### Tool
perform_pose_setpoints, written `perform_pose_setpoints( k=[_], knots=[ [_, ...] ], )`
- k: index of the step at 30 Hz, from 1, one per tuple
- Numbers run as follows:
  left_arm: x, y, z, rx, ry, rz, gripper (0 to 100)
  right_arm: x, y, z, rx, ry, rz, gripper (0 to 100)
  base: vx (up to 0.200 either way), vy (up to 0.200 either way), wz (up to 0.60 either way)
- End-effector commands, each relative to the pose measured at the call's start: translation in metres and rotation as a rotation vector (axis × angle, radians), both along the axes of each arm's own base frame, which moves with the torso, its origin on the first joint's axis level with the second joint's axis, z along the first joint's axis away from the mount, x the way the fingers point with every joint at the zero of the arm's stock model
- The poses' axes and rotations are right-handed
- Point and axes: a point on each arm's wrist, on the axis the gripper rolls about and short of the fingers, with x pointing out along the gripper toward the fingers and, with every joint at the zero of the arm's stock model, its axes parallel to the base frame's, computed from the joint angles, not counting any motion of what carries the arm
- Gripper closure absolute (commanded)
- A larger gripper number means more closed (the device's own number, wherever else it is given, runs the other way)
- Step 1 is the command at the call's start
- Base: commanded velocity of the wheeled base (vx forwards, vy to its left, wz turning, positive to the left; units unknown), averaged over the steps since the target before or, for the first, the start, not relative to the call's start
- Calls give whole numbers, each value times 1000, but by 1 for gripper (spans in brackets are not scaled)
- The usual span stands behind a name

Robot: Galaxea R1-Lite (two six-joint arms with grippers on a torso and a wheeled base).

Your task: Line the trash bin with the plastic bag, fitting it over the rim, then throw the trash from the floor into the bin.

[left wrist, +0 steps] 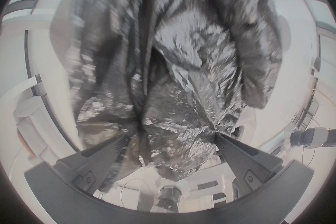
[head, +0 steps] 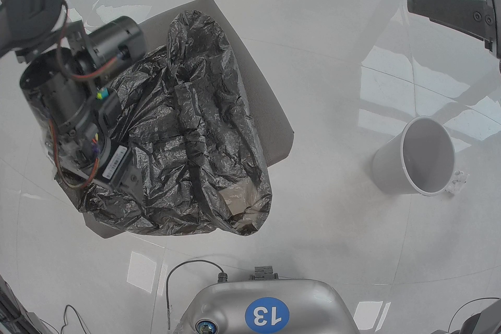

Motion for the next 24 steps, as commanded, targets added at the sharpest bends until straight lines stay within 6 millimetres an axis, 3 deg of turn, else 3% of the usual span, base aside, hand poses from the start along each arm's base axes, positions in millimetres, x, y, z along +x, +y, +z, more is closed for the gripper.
perform_pose_setpoints(
  k=[1, 6, 9, 12, 18, 24],
  knots=[
    [-42, 24, 53, -180, -327, -20, 0, -7, -6, -4, -2, 3, -3, 0, 0, 0, 0],
    [-20, 13, -8, -280, -532, -29, 0, -9, -9, -14, -19, 25, -7, 0, 0, 0, 0],
    [-12, 11, -31, -324, -690, -60, 0, -9, -10, -18, -21, 41, -13, 0, 0, 0, 0],
    [-8, 10, -34, -351, -777, -68, 0, -8, -10, -24, -33, 63, -19, 0, 0, 0, 0],
    [-22, 15, -24, -385, -822, -61, 0, -1, -2, -50, -111, 130, -42, 0, 0, 0, 0],
    [-37, 26, 5, -436, -933, -49, 0, 2, 11, -59, -135, 155, 5, 0, 0, 0, 0]
  ],
)
